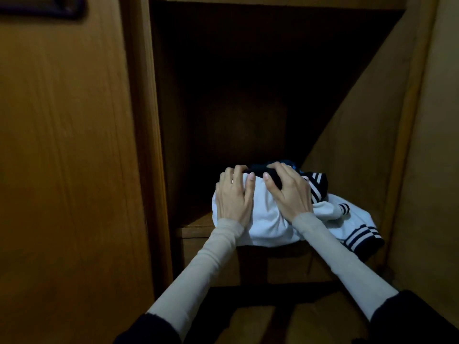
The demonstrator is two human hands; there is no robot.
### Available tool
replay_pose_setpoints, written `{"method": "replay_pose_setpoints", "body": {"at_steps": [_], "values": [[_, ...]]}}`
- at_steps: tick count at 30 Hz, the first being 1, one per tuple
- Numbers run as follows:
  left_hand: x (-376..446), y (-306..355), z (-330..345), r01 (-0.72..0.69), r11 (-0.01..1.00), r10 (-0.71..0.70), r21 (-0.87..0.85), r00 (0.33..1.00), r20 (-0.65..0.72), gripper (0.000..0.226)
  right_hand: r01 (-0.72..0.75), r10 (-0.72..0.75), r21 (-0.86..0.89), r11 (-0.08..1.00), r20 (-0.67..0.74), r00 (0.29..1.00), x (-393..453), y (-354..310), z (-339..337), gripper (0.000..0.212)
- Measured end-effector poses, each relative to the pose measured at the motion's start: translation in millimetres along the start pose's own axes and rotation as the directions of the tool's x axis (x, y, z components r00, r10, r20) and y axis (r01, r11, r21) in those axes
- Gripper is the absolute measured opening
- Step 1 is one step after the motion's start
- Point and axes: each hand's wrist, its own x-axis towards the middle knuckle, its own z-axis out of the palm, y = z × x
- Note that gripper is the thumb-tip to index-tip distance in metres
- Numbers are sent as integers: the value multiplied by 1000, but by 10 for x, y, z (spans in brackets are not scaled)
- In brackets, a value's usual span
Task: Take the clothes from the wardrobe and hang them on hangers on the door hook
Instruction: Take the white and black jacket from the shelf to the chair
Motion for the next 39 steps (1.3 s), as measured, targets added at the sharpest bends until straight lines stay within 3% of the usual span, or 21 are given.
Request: {"method": "replay_pose_setpoints", "body": {"at_steps": [13,26,39], "values": [[-208,419,-869,-82,990,81,-118,997,-5,38,-51,-2,-181,982,-280,960,-335,-897,-578,42],[-563,965,-1352,-109,968,121,-226,992,39,36,-180,89,-239,954,-345,934,-816,-1435,-1280,44],[-1140,1986,-1509,-118,909,179,-401,977,118,41,-304,164,-347,887,-379,911,-1470,-1569,-2421,46]]}}
